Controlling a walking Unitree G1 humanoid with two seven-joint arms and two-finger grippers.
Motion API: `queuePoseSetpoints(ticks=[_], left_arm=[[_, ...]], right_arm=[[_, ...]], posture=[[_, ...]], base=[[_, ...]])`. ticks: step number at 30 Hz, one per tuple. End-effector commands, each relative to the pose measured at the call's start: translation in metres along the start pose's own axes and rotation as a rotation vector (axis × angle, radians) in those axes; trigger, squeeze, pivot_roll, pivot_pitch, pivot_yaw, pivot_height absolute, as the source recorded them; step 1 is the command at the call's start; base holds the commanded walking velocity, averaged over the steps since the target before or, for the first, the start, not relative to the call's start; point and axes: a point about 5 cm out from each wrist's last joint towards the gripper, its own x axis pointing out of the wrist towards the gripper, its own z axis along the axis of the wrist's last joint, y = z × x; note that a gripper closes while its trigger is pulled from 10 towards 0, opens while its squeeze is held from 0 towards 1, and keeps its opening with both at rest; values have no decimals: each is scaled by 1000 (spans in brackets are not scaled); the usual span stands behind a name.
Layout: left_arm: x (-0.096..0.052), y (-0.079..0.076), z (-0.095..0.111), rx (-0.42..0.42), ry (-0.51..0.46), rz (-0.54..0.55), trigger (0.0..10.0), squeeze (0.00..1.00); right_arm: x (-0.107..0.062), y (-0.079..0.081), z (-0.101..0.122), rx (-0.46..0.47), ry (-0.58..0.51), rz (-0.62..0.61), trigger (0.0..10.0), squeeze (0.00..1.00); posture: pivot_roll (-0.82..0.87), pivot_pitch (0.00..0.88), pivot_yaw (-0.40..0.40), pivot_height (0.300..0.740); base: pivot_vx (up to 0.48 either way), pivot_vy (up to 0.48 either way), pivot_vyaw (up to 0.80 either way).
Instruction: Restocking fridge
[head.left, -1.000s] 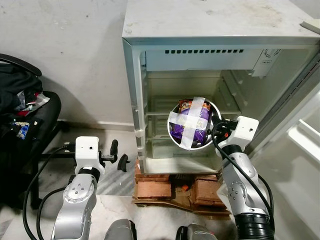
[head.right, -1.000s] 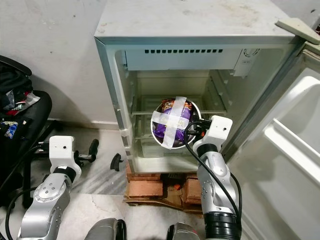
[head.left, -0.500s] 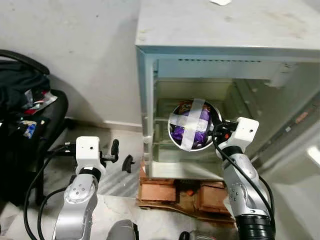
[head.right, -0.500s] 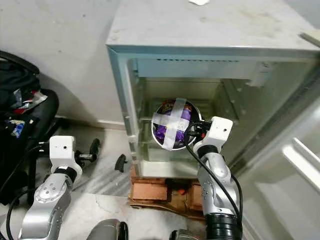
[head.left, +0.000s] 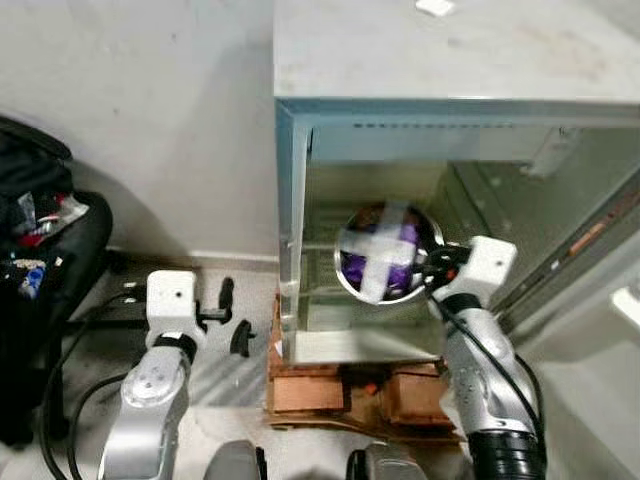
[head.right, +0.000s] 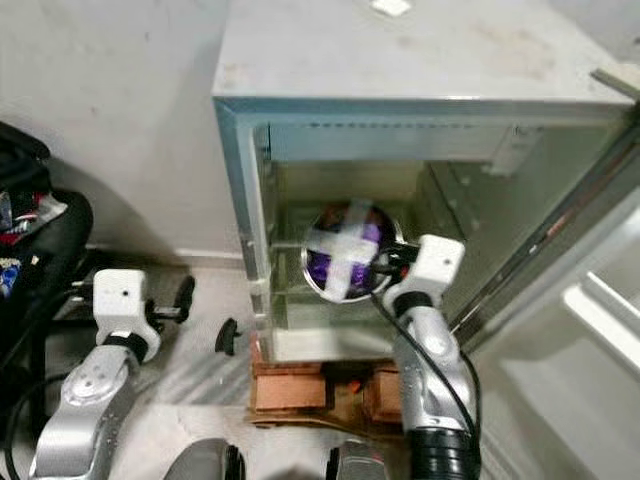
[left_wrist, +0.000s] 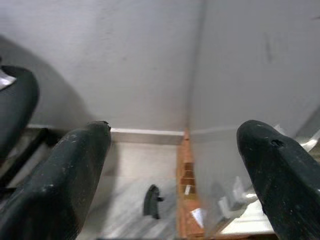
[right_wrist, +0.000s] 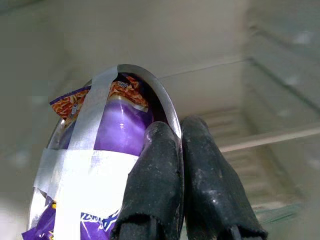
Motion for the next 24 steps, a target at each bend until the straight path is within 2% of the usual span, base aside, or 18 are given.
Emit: queuePoseSetpoints(ticks=[1, 4, 6, 7, 9, 13, 14, 15, 19, 20, 23, 24], left_arm=[[-2, -3, 1, -12, 0, -10, 10000, 0], [-3, -4, 2, -13, -3, -13, 10000, 0], [-5, -6, 4, -14, -3, -15, 10000, 0], [-5, -6, 4, -14, -3, -15, 10000, 0], [-9, -6, 7, -24, -2, -6, 10000, 0], [-12, -7, 10, -31, -3, -1, 10000, 0], [-13, -8, 11, -35, -3, 0, 10000, 0], [-17, -10, 14, -39, -3, -2, 10000, 0], [-23, -13, 16, -43, 2, -5, 10000, 0], [-28, -13, 16, -45, 11, -1, 10000, 0], [-38, -13, 16, -60, 25, 19, 10000, 0], [-46, -12, 15, -68, 35, 35, 10000, 0]], right_arm=[[4, -1, 8, -5, -31, -2, 10000, 0], [7, -1, 9, -2, -33, -4, 10000, 0], [18, 1, 11, -7, -36, -17, 10000, 0], [18, 1, 11, -7, -36, -17, 10000, 0], [32, 2, 15, 0, -42, -51, 10000, 0], [42, 3, 17, 8, -42, -69, 10000, 0], [50, 3, 17, 4, -31, -85, 10000, 0], [63, 2, 17, 56, 0, -126, 10000, 0], [73, 4, 16, 102, 32, -150, 10000, 0], [79, 11, 15, 121, 51, -141, 10000, 0], [86, 23, 14, 154, 78, -116, 10000, 0], [88, 29, 13, 179, 95, -110, 10000, 0]], posture=[[77, 80, -22, 740], [84, 87, -22, 740], [97, 103, -25, 740], [97, 103, -25, 740], [114, 131, -30, 740], [134, 154, -36, 740], [142, 162, -39, 740], [167, 181, -48, 740], [186, 206, -58, 740], [200, 222, -68, 740], [231, 258, -91, 740], [247, 280, -105, 740]], base=[[0, 0, 0], [0, 0, 0], [0, 0, 0], [0, 0, 0], [0, 0, 0], [0, 0, 0], [0, 0, 0], [0, 0, 0], [0, 0, 0], [0, 0, 0], [0, 0, 0], [0, 0, 0]])
